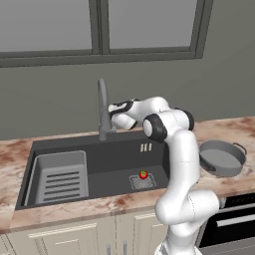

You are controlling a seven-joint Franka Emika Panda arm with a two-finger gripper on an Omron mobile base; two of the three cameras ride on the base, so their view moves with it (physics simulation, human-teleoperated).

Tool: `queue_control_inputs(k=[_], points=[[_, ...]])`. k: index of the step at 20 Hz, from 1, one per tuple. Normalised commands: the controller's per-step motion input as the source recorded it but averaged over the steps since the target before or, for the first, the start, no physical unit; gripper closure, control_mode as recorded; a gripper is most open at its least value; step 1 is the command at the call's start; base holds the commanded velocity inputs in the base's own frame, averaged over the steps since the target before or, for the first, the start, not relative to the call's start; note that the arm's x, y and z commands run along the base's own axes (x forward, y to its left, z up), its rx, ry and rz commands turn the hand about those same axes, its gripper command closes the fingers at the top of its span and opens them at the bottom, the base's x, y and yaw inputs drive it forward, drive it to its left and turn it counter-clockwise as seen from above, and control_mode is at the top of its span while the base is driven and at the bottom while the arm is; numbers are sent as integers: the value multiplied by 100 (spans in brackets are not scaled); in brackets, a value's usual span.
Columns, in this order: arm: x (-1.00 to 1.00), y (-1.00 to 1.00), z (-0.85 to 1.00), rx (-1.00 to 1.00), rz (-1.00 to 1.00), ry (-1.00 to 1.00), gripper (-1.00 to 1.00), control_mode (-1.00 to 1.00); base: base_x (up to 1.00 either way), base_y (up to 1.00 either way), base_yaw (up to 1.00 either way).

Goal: Dump the tomato from the pot into the sink. Then turn on the water and wash the tomato. Then turn off the water and put the tomato back in the pot.

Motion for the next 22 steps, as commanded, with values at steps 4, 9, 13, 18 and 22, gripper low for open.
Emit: queue_control_inputs(k=[4,9,13,18,22], points=[[22,0,-16,0,-4,0,-100,-100,0,0,0],[17,0,-17,0,-4,0,-100,-100,0,0,0],[2,-10,-13,0,-2,0,-100,-100,0,0,0],[0,-45,-13,0,-1,0,-100,-100,0,0,0],[0,-72,-15,1,0,0,-100,-100,0,0,0]])
